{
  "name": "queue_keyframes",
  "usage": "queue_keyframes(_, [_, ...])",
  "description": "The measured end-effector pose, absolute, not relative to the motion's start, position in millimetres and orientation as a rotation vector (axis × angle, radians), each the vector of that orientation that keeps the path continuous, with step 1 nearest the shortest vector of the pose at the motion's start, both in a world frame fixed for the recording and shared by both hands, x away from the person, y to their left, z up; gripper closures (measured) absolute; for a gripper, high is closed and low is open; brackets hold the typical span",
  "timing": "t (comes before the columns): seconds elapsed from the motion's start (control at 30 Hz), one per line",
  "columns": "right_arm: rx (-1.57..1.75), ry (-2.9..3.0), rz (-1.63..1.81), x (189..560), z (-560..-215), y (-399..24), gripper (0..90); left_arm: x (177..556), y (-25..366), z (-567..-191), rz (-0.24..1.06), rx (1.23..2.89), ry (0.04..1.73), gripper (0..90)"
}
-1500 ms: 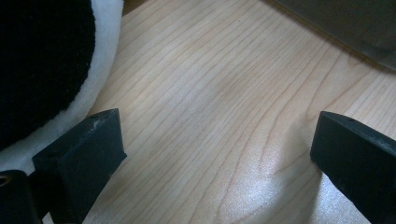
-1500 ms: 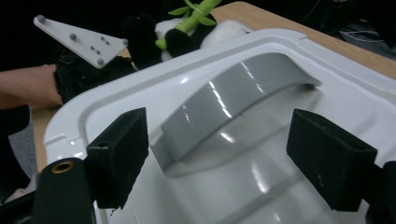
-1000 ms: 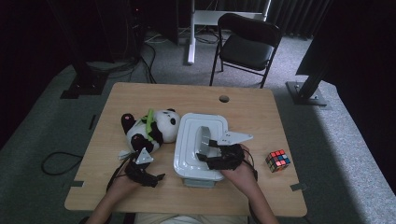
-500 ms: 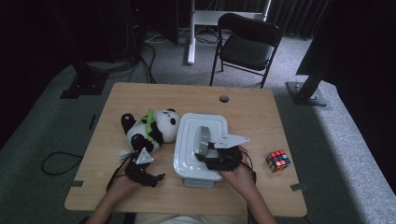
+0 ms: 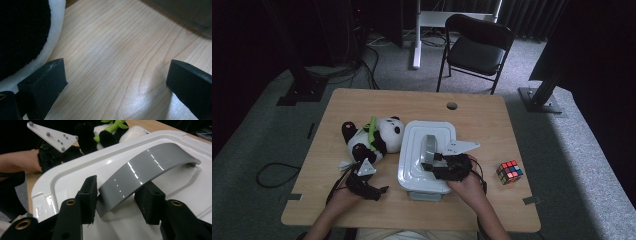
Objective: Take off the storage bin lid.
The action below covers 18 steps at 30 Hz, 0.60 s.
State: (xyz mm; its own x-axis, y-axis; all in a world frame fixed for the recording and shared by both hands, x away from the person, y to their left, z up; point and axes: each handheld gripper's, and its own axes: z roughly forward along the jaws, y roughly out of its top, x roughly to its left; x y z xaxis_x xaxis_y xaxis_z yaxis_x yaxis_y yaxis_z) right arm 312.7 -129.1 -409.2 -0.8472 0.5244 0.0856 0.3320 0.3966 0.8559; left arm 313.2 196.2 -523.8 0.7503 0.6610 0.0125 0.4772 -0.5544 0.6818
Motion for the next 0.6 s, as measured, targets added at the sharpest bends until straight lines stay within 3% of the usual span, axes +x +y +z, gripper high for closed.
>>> queue_keyframes(0.6, [0.822,2.385,1.524,323,-390,-148,57.0,313,196,-524,0.354,2.266,0.849,3.3])
